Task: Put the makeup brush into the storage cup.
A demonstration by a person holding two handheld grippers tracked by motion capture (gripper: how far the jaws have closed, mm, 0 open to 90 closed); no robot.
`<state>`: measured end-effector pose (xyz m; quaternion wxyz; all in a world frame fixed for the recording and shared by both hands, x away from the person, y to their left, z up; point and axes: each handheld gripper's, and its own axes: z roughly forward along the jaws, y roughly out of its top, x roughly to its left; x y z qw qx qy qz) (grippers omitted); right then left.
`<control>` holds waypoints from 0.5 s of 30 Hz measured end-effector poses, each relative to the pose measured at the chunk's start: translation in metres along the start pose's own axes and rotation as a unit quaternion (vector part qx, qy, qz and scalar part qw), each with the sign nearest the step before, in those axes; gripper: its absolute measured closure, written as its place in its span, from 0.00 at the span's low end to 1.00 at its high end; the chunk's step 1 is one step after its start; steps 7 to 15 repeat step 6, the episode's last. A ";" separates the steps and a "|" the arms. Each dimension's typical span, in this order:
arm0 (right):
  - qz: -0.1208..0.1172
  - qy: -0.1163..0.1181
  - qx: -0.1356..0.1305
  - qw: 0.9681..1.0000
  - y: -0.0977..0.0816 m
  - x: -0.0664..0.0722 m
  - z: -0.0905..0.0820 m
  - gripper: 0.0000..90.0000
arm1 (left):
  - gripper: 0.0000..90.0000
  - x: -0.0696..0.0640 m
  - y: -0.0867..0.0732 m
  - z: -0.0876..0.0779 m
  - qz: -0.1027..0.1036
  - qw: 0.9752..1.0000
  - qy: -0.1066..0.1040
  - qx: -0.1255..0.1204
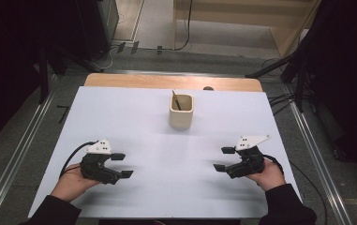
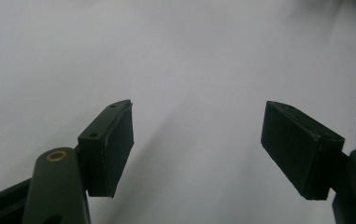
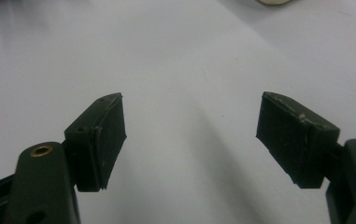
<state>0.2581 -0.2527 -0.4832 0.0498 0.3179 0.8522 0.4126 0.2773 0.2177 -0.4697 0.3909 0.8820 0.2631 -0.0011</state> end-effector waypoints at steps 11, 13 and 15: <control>0.000 -0.001 0.000 1.000 0.000 0.000 0.000 0.28 | 0.29 0.001 0.000 -0.001 0.001 1.000 0.003 -0.002; 0.000 -0.001 0.000 1.000 0.000 0.000 0.000 0.28 | 0.29 0.001 0.000 -0.001 0.001 1.000 0.003 -0.002; 0.000 -0.001 0.000 1.000 0.000 0.000 0.000 0.28 | 0.29 0.001 0.000 -0.001 0.001 1.000 0.003 -0.002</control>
